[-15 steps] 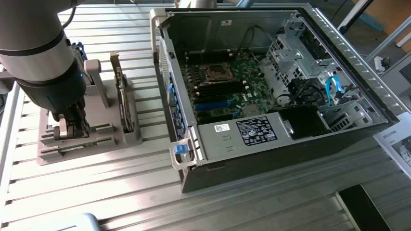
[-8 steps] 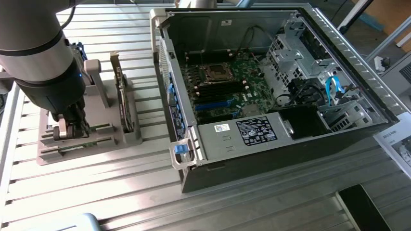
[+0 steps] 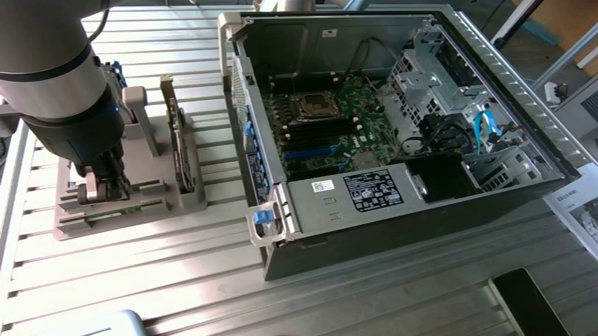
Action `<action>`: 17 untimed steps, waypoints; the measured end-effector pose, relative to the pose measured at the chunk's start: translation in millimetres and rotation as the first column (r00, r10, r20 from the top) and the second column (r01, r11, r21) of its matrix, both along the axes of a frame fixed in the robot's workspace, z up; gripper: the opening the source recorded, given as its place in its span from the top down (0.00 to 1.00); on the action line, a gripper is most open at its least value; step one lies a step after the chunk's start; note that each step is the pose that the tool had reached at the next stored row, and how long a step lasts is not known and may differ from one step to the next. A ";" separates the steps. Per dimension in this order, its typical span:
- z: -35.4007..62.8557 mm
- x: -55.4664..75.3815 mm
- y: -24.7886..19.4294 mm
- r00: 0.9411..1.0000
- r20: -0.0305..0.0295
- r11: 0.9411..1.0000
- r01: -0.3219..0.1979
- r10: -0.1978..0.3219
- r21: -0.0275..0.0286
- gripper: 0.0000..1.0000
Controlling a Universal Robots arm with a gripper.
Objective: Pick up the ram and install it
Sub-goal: 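Pick up the ram and move it above insertion slot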
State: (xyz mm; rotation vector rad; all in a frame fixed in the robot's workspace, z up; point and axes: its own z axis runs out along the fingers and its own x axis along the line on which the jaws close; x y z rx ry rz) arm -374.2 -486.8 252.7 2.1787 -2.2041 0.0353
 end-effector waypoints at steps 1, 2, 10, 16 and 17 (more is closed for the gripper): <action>0.0 0.0 0.0 1.000 0.000 1.000 -0.005 0.005 0.000 0.76; 0.0 0.0 0.0 1.000 0.000 1.000 -0.005 0.005 0.000 0.76; -1.6 0.0 0.0 1.000 0.000 1.000 -0.006 0.006 0.000 0.76; -4.5 -0.1 -0.3 1.000 0.000 1.000 -0.006 0.006 0.000 0.76; -5.2 0.0 -0.5 1.000 0.000 1.000 -0.006 0.006 0.000 0.76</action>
